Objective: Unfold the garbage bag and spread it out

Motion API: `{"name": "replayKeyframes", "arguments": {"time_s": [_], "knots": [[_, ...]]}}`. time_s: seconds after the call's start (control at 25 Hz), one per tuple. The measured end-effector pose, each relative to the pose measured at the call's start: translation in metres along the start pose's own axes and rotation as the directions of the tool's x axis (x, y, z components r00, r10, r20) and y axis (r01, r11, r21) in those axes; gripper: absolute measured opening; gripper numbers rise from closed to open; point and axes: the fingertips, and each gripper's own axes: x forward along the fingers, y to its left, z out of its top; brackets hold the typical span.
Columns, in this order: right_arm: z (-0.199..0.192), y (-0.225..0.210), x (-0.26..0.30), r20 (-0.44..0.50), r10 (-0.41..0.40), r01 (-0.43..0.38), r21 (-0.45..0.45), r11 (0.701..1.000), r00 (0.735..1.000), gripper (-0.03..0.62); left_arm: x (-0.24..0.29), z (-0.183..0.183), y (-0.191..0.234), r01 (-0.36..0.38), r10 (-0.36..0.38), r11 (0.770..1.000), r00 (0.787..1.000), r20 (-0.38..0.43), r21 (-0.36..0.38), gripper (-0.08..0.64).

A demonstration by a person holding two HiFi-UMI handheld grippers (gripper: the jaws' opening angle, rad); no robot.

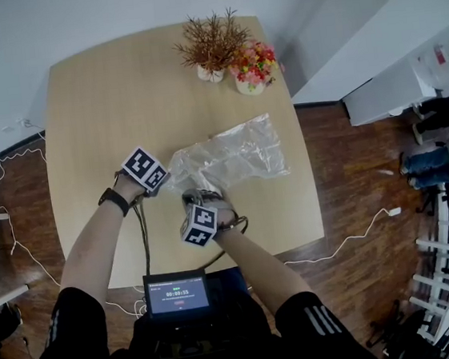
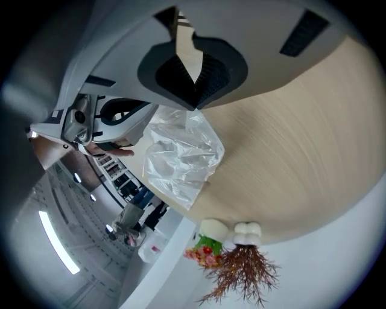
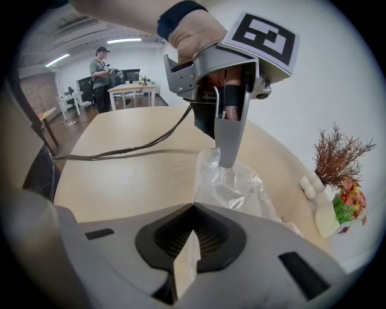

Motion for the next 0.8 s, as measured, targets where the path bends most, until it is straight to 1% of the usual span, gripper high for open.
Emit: {"name": "replayKeyframes", "arguments": {"time_s": [0.28,0.52,0.8], "knots": [[0.005,0.008,-0.003,0.011,-0.001,0.002,-0.034,0.999,1.0,0.02,-0.014,-0.004,0.029,-0.102,0.103,0.994,0.994,-0.027,0.041,0.001],[0.014,0.013,-0.002,0.027,0.011,-0.01,-0.032,0.999,1.0,0.02,-0.013,-0.01,0.04,-0.155,0.16,0.985,0.986,-0.055,0.078,0.0],[0.021,0.018,0.004,0.034,0.02,-0.019,-0.028,0.999,0.999,0.021,-0.006,-0.023,0.051,-0.207,0.224,0.968,0.967,-0.119,0.144,0.0]]}}
